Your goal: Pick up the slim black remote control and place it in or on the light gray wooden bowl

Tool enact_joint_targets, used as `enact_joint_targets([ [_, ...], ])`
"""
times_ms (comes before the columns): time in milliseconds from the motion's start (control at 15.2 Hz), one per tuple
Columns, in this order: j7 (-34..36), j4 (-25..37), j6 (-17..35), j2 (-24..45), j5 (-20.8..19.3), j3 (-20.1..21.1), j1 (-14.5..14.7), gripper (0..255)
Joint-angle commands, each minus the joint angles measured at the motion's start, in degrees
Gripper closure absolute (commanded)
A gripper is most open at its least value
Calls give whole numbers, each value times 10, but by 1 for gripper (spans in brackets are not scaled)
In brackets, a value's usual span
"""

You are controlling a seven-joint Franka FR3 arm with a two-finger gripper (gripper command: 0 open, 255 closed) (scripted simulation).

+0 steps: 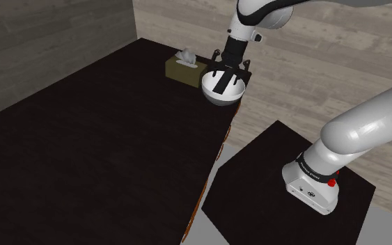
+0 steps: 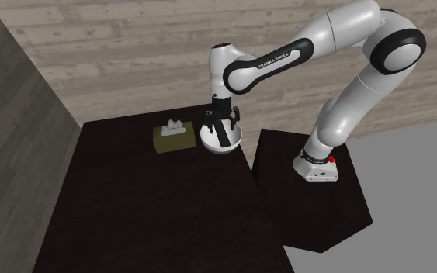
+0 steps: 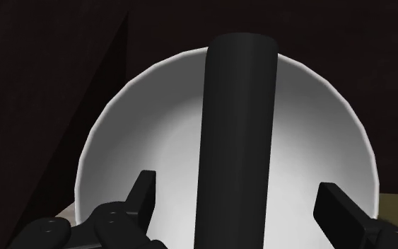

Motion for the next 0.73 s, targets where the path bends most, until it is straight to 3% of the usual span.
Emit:
enact_joint_targets([
  [0,1,21,-31,-9,-4,-6,-3,0],
  [132,2,48,-66,-17,-8,-13,-7,0],
  [660,2,48,-66,-17,-8,-13,-7,0],
])
